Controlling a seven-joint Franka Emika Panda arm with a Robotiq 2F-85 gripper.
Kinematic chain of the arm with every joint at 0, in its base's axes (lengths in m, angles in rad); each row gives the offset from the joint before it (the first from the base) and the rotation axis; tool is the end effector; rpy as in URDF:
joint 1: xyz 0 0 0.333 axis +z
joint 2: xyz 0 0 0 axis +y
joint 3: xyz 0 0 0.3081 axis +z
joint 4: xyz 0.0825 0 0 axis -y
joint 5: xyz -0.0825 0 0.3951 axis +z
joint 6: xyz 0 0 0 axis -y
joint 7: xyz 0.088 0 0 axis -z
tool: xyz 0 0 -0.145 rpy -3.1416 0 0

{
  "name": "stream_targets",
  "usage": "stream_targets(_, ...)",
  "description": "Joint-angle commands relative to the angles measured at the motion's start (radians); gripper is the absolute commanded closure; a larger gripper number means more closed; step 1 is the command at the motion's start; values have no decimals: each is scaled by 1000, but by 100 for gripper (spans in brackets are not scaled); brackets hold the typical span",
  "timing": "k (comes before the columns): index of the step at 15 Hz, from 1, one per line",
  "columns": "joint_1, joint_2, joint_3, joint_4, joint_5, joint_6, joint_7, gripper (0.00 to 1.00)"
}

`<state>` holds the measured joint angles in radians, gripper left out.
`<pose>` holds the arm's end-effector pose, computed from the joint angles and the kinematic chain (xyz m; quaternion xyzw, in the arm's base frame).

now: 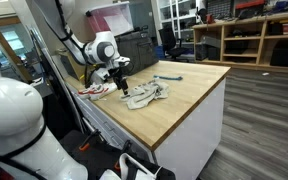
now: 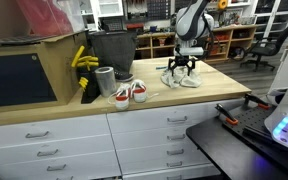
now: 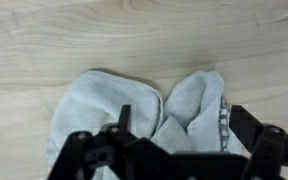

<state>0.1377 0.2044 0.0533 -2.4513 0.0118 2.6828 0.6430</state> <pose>0.4836 0.0946 0.1647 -0.9731 0.2298 -0.0092 0.0129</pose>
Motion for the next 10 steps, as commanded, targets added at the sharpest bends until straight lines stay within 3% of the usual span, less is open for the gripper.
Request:
stream_targets(1, 23, 43, -21, 20, 4, 44, 30, 0)
stream_targets(10, -12, 112, -33, 65, 101, 28, -28, 0)
